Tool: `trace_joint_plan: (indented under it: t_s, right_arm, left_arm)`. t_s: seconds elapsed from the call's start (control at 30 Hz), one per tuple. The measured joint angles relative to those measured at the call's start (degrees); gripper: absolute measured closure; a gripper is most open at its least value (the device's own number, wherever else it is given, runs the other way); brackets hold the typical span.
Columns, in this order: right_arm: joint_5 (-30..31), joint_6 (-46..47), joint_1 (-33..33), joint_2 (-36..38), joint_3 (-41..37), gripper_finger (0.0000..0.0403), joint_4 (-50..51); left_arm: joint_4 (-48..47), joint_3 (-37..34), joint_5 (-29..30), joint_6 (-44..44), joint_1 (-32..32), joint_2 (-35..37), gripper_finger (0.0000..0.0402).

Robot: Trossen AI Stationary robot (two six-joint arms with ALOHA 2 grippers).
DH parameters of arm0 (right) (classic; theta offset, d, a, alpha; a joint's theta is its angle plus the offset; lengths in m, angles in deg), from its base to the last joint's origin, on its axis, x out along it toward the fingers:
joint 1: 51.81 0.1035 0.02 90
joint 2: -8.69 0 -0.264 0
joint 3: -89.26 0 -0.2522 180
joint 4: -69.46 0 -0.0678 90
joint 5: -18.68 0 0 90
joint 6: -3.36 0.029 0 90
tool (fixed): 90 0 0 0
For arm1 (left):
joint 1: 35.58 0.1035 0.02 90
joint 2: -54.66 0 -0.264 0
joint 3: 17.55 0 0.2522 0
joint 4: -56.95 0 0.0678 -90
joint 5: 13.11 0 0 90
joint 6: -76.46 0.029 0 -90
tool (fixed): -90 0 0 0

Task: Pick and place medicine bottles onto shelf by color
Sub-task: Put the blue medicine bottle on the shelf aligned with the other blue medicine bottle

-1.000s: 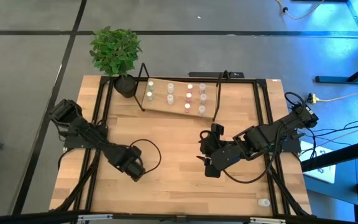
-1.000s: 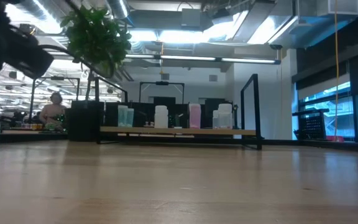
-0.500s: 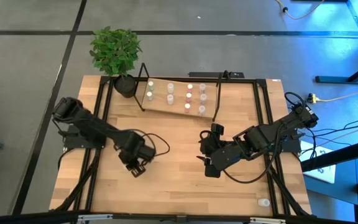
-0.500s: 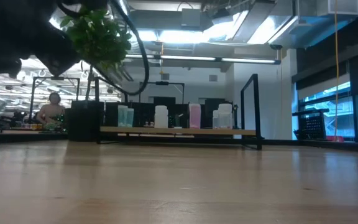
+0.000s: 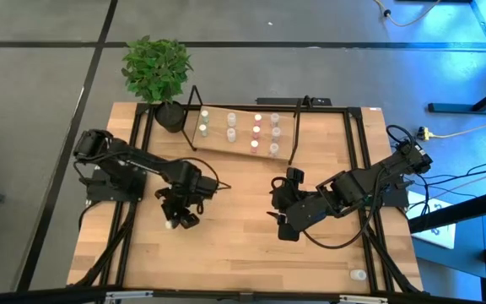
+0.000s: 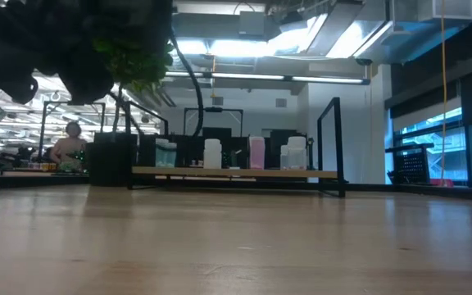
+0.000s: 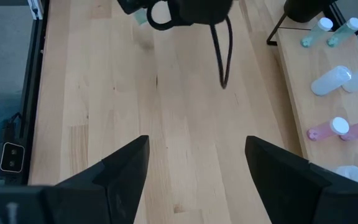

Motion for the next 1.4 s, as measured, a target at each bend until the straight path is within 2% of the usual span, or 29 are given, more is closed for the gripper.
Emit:
trace_joint_plan:
  t_s: [0.2,0.43,0.7,1.07,1.4]
  right_arm:
    - [0.01,0.00,0.01,0.00,0.00,0.0136,0.00]
    - [0.02,-0.02,0.00,0.00,0.00,0.0136,0.00]
    - [-0.01,-0.01,0.00,0.00,0.00,0.0136,-0.02]
    - [0.01,0.01,0.00,0.00,0.00,0.0136,-0.01]
    - [0.02,0.00,0.01,0.00,0.00,0.0136,-0.02]
  left_arm:
    - [-6.56,0.00,-9.34,5.80,0.51,-4.62,0.0302]
    - [-13.75,0.03,-17.66,18.13,0.34,-12.49,0.0302]
    - [-14.18,0.07,-13.57,21.41,0.50,-17.57,0.0302]
    - [-16.93,0.00,-13.66,29.31,0.58,-27.58,0.0301]
    - [-17.45,0.14,-13.54,32.23,0.63,-33.78,0.0301]
